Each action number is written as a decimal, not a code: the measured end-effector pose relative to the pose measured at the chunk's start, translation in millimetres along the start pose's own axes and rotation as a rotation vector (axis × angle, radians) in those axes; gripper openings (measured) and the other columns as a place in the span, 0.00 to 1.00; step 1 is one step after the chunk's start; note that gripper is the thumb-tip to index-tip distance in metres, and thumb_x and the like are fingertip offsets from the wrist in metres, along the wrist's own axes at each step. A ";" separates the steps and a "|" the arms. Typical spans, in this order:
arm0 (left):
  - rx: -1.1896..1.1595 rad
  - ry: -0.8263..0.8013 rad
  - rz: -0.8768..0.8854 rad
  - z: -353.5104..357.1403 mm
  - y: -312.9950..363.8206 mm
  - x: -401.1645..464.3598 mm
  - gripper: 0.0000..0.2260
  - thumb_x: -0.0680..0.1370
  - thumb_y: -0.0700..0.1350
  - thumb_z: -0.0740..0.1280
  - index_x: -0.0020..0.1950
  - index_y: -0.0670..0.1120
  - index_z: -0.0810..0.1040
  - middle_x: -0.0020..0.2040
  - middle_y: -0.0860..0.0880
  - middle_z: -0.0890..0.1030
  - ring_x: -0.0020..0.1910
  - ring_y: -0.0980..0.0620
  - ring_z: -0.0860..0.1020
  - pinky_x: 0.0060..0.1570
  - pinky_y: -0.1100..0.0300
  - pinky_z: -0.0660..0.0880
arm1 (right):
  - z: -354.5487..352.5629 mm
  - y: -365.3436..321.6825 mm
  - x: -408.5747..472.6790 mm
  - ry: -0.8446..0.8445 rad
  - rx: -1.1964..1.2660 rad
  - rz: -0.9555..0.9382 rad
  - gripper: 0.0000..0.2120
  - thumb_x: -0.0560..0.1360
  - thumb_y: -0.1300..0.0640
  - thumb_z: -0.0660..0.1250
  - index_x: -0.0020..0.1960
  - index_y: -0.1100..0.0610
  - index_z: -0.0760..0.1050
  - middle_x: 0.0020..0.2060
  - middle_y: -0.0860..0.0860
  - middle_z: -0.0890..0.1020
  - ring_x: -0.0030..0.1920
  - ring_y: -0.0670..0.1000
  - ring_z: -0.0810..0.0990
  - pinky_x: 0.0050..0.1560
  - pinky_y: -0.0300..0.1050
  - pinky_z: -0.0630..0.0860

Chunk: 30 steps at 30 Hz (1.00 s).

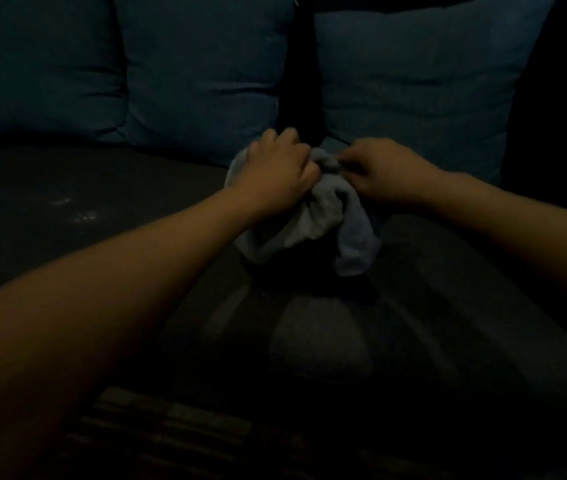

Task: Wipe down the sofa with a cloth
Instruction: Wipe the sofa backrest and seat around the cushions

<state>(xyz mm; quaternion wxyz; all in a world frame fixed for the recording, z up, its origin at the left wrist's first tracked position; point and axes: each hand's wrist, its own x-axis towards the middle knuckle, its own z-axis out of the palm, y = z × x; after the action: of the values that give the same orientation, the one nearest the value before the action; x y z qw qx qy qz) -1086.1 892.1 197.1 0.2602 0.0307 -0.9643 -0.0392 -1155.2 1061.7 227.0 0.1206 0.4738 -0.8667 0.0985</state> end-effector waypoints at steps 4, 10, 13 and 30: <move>0.048 0.019 -0.049 24.7 1.3 56.7 0.16 0.81 0.51 0.54 0.60 0.44 0.75 0.63 0.43 0.70 0.60 0.40 0.68 0.56 0.47 0.64 | 8.4 45.0 37.7 0.142 -0.163 0.080 0.13 0.78 0.51 0.59 0.53 0.58 0.76 0.47 0.59 0.75 0.47 0.61 0.76 0.43 0.52 0.72; -0.017 -0.441 -0.181 157.8 -0.9 72.8 0.22 0.82 0.54 0.49 0.74 0.50 0.61 0.75 0.42 0.58 0.73 0.39 0.58 0.68 0.41 0.59 | 129.8 112.2 60.5 -0.258 -0.098 0.207 0.16 0.79 0.52 0.59 0.64 0.57 0.75 0.59 0.61 0.75 0.59 0.60 0.75 0.57 0.48 0.70; -0.024 -0.398 -0.246 199.7 -0.9 55.7 0.23 0.81 0.57 0.46 0.76 0.52 0.56 0.77 0.46 0.55 0.76 0.43 0.51 0.70 0.37 0.52 | 174.9 139.4 56.0 -0.130 0.167 0.213 0.11 0.78 0.57 0.63 0.55 0.61 0.80 0.49 0.61 0.76 0.52 0.59 0.74 0.53 0.47 0.70; 0.016 -0.563 -0.147 165.3 -0.1 49.6 0.26 0.80 0.62 0.46 0.77 0.53 0.53 0.77 0.47 0.54 0.74 0.39 0.52 0.70 0.40 0.53 | 150.6 106.3 40.1 -0.263 0.000 0.294 0.13 0.78 0.49 0.59 0.59 0.52 0.75 0.54 0.55 0.75 0.55 0.55 0.75 0.57 0.52 0.72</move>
<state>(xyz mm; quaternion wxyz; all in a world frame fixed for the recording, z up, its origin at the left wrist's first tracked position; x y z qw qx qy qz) -1212.3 897.9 79.5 -0.0214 0.0906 -0.9940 -0.0572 -1283.4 1043.3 89.9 -0.0095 0.3509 -0.9349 0.0522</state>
